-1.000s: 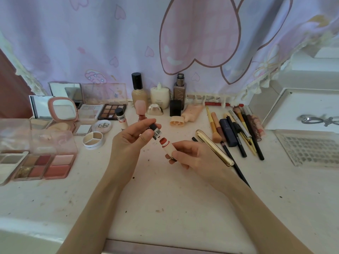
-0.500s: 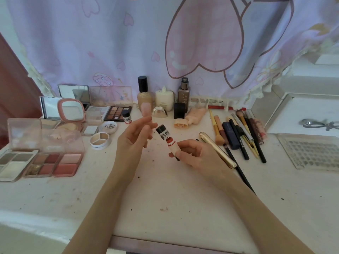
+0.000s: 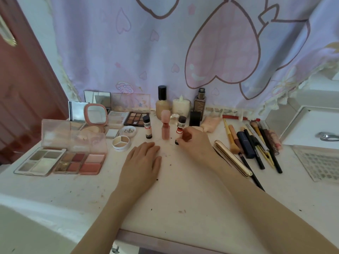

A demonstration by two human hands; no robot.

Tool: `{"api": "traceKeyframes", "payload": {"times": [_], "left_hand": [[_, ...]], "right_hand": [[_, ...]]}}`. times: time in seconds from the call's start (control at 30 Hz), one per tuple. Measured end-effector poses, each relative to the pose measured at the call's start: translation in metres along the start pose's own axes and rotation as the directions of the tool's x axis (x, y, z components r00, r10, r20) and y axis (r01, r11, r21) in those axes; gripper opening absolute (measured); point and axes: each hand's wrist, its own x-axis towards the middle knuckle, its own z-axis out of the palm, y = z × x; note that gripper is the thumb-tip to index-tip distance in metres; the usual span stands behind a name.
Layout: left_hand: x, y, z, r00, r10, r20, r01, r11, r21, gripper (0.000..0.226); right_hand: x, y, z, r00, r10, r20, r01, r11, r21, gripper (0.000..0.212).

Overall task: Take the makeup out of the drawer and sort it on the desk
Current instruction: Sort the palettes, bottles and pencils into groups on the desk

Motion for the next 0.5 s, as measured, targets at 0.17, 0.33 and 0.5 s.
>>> {"api": "traceKeyframes", "payload": {"times": [0.17, 0.33, 0.5], "left_hand": [[0.000, -0.001, 0.000, 1.000, 0.001, -0.008, -0.001, 1.000, -0.009, 0.062], [0.000, -0.002, 0.000, 1.000, -0.003, -0.013, 0.003, 1.000, -0.014, 0.063], [0.000, -0.002, 0.002, 1.000, -0.009, -0.011, 0.009, 1.000, -0.019, 0.066]], "right_hand": [[0.015, -0.005, 0.010, 1.000, -0.028, 0.006, 0.028, 1.000, 0.005, 0.019], [0.021, -0.005, 0.018, 0.998, -0.054, 0.016, 0.054, 0.998, 0.029, 0.021], [0.024, -0.007, 0.024, 0.999, -0.047, 0.018, 0.047, 0.999, 0.028, 0.023]]}}
